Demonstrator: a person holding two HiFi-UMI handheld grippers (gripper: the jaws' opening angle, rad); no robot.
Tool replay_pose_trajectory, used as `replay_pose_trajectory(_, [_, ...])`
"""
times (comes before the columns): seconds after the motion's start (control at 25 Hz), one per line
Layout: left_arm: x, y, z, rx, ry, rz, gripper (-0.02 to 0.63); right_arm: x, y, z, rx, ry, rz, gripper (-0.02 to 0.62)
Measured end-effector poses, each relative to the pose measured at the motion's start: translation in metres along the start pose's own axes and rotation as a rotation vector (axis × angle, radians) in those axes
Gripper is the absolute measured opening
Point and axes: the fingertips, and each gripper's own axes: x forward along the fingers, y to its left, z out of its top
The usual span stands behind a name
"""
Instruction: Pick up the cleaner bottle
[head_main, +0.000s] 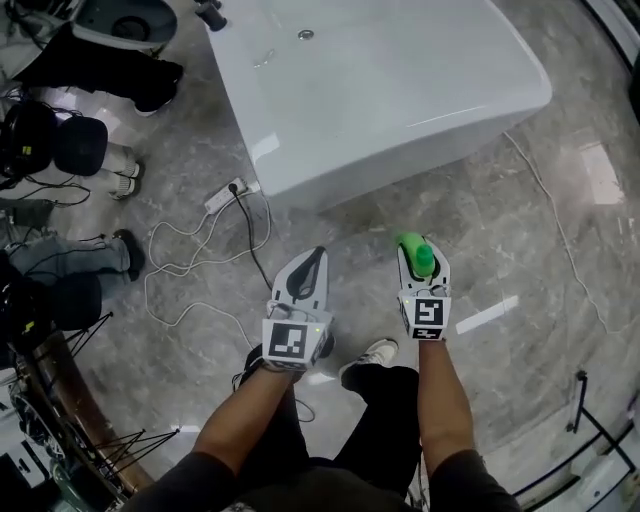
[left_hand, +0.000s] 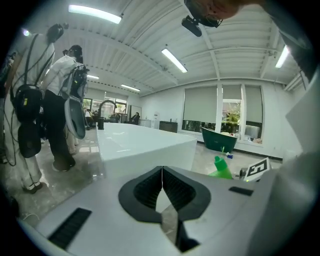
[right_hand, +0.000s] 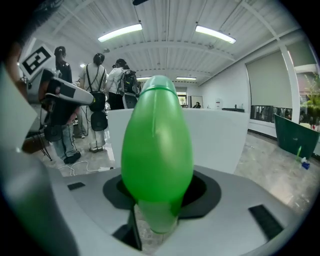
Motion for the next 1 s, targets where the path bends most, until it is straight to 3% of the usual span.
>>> replay_pose_trajectory(0.2, [-0.05, -0.018, 0.093, -0.017, 0.052, 0.002, 0.008, -0.087, -0.004, 0.108, 0.01, 0.008, -0.039, 0.192])
replay_pose_trajectory(0.48, [-0.122, -0.044, 0.21, -0.056, 0.022, -0.015, 0.006, -0.211, 0.025, 0.261, 0.009, -0.021, -0.091, 0.192])
replay_pose_trajectory(0.72, [-0.178, -0.061, 0.262, -0.004, 0.013, -0.066, 0.006, -0.297, 0.052, 0.344, 0.017, -0.049, -0.085, 0.192])
replay_pose_trajectory(1.0, [-0.226, -0.062, 0.301, 0.027, -0.036, -0.096, 0.006, -0.337, 0.076, 0.396, 0.004, -0.126, -0.105, 0.192])
